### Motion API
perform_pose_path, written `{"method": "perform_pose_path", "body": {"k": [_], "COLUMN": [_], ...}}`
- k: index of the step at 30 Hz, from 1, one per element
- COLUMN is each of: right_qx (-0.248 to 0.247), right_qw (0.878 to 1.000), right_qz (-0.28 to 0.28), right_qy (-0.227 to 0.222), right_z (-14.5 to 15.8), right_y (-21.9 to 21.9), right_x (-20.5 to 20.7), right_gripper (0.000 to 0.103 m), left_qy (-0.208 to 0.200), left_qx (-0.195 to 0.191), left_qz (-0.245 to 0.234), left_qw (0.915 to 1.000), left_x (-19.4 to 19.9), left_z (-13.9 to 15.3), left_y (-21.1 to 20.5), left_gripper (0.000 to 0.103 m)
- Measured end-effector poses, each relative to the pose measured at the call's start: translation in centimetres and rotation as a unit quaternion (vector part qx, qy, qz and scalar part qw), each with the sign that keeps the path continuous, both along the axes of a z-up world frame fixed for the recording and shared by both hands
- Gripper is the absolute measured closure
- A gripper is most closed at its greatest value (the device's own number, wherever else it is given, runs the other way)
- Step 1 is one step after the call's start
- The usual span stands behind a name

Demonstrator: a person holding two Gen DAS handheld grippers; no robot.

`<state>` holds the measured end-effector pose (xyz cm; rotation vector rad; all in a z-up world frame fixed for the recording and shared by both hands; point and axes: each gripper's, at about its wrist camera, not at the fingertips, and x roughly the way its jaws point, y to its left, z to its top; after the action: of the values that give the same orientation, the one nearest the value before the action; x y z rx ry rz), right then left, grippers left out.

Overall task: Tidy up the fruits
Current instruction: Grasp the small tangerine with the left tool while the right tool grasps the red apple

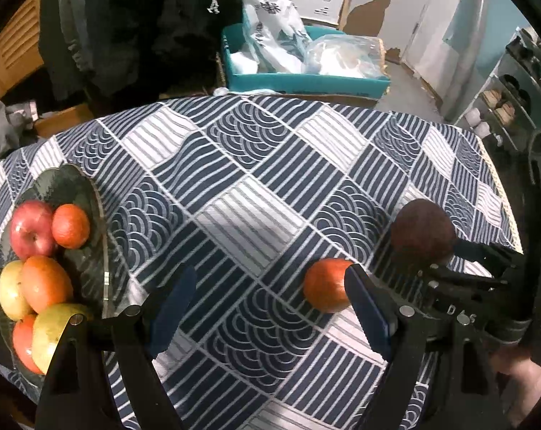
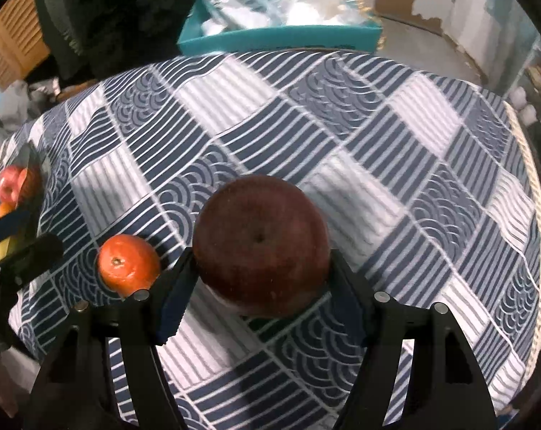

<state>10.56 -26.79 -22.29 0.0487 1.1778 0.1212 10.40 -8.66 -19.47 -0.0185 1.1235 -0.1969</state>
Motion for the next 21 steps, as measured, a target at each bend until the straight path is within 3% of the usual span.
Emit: {"method": "perform_pose_path", "body": {"k": [5,10,18,21], "right_qx": [-0.021,-0.011,-0.023,-0.030], "right_qw": [0.999,0.999,0.998,0.998], "right_qz": [-0.023,-0.049,-0.049,-0.043], "right_qy": [-0.010,-0.013,-0.018,-0.019], "right_z": [0.7,1.1,1.6,1.6], "right_y": [-1.9,-3.9,-4.3,-4.1], "right_x": [-0.8,-1.5,-2.6,-2.6], "right_gripper": [0.031,0.031,0.031,0.031], "left_qy": [0.006,0.019,0.026,0.027], "left_qx": [-0.004,0.008,0.019,0.020], "left_qz": [-0.019,-0.047,-0.070,-0.074], "left_qw": [0.9998,0.9987,0.9970,0.9967], "left_x": [0.1,0.3,0.2,0.2], "left_z": [-0.7,-2.0,-3.5,-3.8], "left_y": [-1.6,-3.5,-5.3,-5.5], "left_gripper": [0.017,0.017,0.017,0.024]}}
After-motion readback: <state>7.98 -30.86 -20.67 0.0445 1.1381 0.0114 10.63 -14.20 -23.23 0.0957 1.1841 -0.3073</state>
